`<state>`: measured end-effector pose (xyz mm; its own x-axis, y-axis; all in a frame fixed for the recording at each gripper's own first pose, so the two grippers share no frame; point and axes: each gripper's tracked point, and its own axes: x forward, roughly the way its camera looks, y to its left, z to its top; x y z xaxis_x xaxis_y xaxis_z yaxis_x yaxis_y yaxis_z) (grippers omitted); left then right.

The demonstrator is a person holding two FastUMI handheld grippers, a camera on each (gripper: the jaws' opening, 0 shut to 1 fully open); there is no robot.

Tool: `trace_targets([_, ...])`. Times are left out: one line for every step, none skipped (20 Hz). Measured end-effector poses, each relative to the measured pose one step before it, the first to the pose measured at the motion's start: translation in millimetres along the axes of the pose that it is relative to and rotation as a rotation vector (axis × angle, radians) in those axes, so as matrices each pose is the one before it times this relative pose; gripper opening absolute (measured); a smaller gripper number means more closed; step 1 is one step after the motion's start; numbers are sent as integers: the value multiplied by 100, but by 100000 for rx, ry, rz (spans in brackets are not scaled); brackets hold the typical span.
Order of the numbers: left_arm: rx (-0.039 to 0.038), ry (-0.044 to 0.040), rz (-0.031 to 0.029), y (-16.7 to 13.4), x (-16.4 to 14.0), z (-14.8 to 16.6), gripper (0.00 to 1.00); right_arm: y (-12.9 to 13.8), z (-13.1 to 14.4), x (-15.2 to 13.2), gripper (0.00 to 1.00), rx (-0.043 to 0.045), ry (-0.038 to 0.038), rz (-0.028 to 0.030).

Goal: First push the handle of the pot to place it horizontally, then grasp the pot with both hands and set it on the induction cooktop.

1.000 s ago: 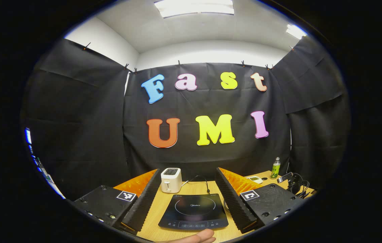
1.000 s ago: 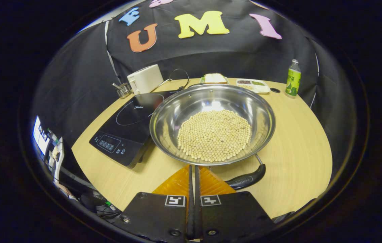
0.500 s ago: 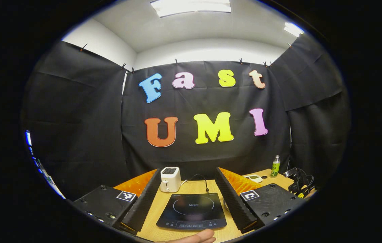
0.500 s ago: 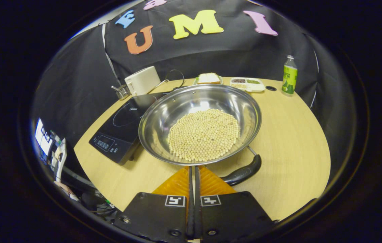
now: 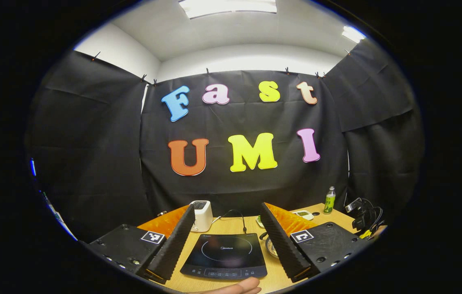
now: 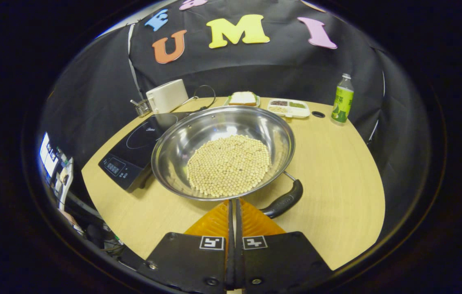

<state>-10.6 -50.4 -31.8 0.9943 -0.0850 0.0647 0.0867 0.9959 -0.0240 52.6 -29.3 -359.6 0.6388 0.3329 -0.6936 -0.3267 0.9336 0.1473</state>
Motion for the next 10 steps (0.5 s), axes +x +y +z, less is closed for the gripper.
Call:
trace_targets([211,166,-472,-332,82,3,96,-544,136,-1,4,141,39,-603])
trace_targets([211,224,-686,-352,184,-5,96,-540,188,40,4,48,-257,-684])
trace_targets([69,152,-503,-249,246,-34,96,-564,245,74,4,-252,-540,-711])
trace_targets([93,53,-446,-232,125,-114,96,-507,273,168,4,-610,-649,-655])
trace_targets([-36,145,-280,-244,195,-12,96,-523,147,130,4,-519,-668,-661])
trace_targets([88,207,-350,-226,85,-59,96,-533,256,115,4,-800,-595,-668])
trace_targets([702,98,-640,-357,357,-106,96,-465,166,122,4,-531,-562,-628])
trace_targets([1086,434,-140,-210,238,-181,96,-428,172,173,4,50,157,-241])
trace_targets([691,536,459,25,254,-212,96,-417,134,168,4,-46,66,-631])
trace_targets([-111,488,-153,-76,242,-211,96,-499,267,181,4,-963,-44,-1218])
